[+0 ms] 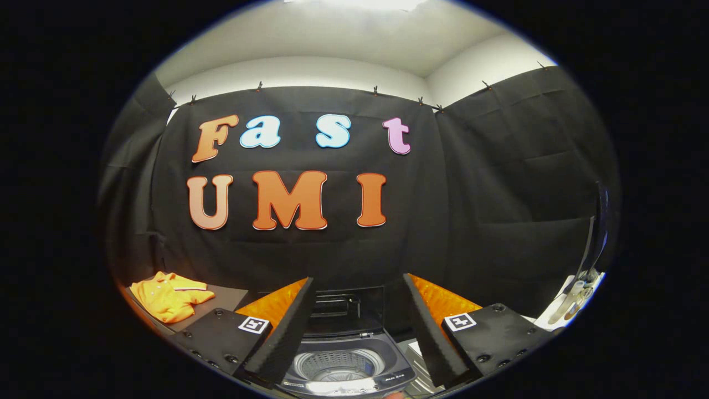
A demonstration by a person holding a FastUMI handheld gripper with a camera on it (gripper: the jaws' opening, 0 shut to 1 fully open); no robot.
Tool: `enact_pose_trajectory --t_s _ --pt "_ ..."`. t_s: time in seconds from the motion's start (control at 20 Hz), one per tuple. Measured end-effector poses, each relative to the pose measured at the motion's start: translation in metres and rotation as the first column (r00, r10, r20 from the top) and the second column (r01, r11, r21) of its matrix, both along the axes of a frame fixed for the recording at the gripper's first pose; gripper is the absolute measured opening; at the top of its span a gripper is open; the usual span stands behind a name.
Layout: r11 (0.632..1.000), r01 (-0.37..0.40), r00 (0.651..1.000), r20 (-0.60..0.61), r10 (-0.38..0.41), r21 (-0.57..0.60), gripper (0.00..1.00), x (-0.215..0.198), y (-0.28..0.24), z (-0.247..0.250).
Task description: Put the clothes into the washing machine and then close the washing machine lid.
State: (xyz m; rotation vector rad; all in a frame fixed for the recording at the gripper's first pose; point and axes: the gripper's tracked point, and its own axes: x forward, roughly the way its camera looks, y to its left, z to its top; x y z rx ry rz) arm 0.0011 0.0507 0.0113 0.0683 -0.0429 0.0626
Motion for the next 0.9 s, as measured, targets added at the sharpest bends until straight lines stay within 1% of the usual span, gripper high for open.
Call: enact_pose_trajectory --t_s 0.15,0.35,0.45,0.5,0.55,0.65,0.7,0.75,0.85,0.9 --pt "0.995 -0.1 0.994 -0.034 0.101 0.028 0.97 -0.004 0.037 0.003" --pt "0.981 -0.192 0.979 -0.075 0.189 -0.037 0.97 0.007 0.089 0.023" --pt "0.963 -0.259 0.96 -0.129 0.248 -0.072 0.97 0.015 0.13 0.031" --pt "0.952 -0.296 0.946 -0.164 0.281 -0.079 0.97 0.016 0.152 0.033" --pt "0.934 -0.348 0.926 -0.185 0.329 -0.082 0.97 0.016 0.178 0.038" --pt "0.887 -0.451 0.875 -0.243 0.418 -0.101 0.97 0.016 0.236 0.041" --pt "0.86 -0.5 0.841 -0.294 0.455 -0.1 0.97 0.016 0.259 0.035" --pt "0.829 -0.555 0.795 -0.332 0.507 -0.063 0.99 0.014 0.286 0.03" --pt "0.755 -0.65 0.659 -0.434 0.614 0.08 0.99 -0.001 0.342 0.01" --pt "0.724 -0.676 0.597 -0.475 0.647 0.136 0.99 -0.008 0.363 -0.003"
